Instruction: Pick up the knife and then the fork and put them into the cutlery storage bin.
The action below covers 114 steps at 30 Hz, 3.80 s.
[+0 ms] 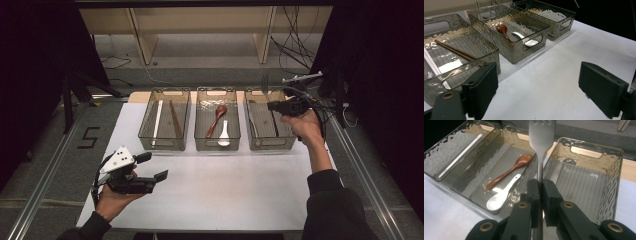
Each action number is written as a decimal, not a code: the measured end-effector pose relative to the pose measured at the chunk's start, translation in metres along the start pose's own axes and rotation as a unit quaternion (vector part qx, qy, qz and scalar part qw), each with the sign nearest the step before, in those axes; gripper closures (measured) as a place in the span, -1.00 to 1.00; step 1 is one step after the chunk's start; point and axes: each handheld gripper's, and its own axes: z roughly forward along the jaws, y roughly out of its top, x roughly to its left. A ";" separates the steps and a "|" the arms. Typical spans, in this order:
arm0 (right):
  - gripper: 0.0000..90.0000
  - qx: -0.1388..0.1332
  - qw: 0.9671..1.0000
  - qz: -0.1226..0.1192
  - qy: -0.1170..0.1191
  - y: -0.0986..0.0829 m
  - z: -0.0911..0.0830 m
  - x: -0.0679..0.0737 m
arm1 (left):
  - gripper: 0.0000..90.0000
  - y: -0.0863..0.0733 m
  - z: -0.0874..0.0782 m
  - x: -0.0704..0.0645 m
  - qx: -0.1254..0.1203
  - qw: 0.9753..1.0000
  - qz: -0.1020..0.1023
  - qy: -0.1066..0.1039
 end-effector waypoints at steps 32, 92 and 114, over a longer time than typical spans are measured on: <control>0.89 0.012 0.998 0.033 -0.042 0.005 0.043 -0.012 | -0.66 0.000 0.000 0.000 -0.001 1.000 -0.001 -0.001; -0.14 0.031 0.998 0.054 -0.010 -0.041 0.043 -0.012 | -0.66 0.000 0.000 0.000 0.003 1.000 0.001 -0.001; -0.32 -0.024 0.999 0.020 0.022 -0.075 0.014 0.032 | -0.66 0.000 0.001 0.000 0.005 1.000 0.000 -0.001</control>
